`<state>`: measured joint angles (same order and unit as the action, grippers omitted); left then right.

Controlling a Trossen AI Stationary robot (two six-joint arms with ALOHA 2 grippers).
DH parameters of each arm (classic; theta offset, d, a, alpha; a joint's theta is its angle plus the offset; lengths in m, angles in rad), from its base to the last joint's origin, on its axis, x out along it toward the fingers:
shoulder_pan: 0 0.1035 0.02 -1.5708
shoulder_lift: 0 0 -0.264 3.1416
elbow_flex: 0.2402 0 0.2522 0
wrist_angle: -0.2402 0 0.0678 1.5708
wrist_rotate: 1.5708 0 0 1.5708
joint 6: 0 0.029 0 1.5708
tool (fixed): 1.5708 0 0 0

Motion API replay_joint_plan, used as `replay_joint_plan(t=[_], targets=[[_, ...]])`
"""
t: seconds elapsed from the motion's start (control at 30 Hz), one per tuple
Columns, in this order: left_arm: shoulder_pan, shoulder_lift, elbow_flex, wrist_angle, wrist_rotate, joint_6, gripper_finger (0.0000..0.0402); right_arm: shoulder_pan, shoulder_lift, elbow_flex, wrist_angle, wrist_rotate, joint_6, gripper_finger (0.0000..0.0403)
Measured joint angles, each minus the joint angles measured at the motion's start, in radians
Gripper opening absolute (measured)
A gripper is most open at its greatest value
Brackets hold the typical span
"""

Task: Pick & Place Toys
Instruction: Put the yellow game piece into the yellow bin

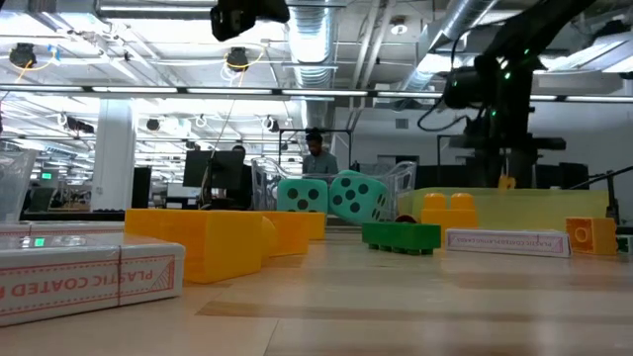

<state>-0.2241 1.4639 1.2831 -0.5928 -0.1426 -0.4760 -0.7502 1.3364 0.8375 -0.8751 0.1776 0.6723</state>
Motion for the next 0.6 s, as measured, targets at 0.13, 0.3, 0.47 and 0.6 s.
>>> replay_joint_plan(t=[0.13, 0.3, 0.47, 0.6], targets=[[0.000, 0.000, 0.000, -0.020, -0.001, 0.000, 0.0003, -0.032, 0.028, 0.000, 0.031, -0.009, 0.008, 0.0139], [0.000, 0.000, 0.000, -0.021, -0.003, 0.000, 0.0003, -0.068, 0.026, 0.000, 0.040, -0.020, 0.008, 0.0139], [0.000, 0.000, 0.000, -0.020, -0.003, 0.000, 0.0003, -0.107, 0.026, 0.000, 0.034, -0.030, 0.000, 0.0139], [0.000, 0.000, 0.000, -0.020, -0.003, 0.000, 0.0003, -0.123, 0.026, -0.004, 0.027, -0.046, -0.016, 0.0139]])
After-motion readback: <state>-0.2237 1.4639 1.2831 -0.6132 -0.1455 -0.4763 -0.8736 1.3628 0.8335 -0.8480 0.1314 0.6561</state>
